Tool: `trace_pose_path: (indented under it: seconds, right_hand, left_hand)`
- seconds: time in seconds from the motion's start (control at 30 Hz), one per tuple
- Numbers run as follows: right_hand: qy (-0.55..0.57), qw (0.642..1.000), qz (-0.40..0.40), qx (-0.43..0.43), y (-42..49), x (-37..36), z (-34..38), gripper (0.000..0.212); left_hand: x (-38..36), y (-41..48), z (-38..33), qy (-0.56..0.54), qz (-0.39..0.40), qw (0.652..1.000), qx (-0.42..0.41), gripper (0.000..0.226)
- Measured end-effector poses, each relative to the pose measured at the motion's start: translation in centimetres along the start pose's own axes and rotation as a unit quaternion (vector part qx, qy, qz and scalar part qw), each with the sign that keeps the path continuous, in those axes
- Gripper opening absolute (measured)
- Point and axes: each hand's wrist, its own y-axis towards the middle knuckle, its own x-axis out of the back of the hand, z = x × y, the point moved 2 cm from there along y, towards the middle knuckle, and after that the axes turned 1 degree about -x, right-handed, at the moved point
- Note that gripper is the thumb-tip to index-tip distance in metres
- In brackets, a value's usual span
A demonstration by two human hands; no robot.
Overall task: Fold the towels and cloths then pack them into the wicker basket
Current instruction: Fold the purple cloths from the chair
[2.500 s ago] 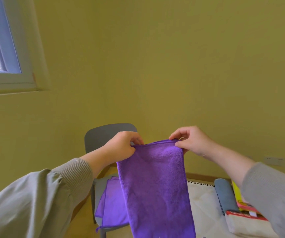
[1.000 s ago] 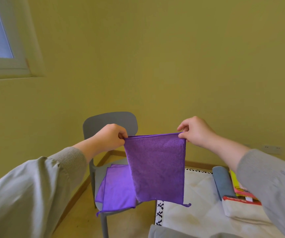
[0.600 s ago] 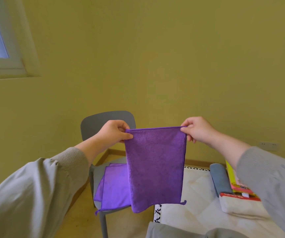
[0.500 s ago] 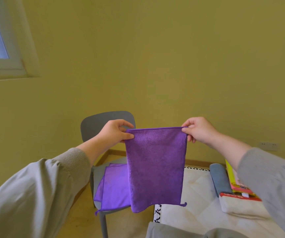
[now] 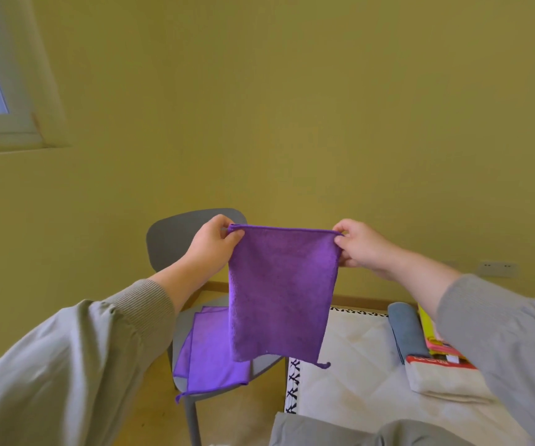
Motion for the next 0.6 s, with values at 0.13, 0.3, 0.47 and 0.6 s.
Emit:
trace_pose_path:
  seconds: [0.13, 0.3, 0.47, 0.6]
  right_hand:
    - [-0.007, 0.999, -0.041, 0.027, 0.3, -0.4, -0.6, 0.034]
    - [0.012, 0.998, -0.037, 0.048, 0.2, -0.6, -0.4, 0.04]
    - [0.142, 0.988, -0.046, -0.043, 0.6, -0.1, -1.2, 0.031]
    - [0.189, 0.978, -0.022, -0.089, 0.3, -0.6, -1.6, 0.028]
  left_hand:
    - [-0.4, 0.0, -0.2, 0.043, -0.052, 0.998, -0.018, 0.008]
    - [-0.2, -0.1, 0.3, 0.034, -0.071, 0.997, -0.02, 0.007]
    - [-0.1, -0.1, 0.9, -0.034, -0.031, 0.999, 0.012, 0.021]
    - [-1.2, -0.4, 1.3, -0.063, 0.009, 0.997, 0.035, 0.023]
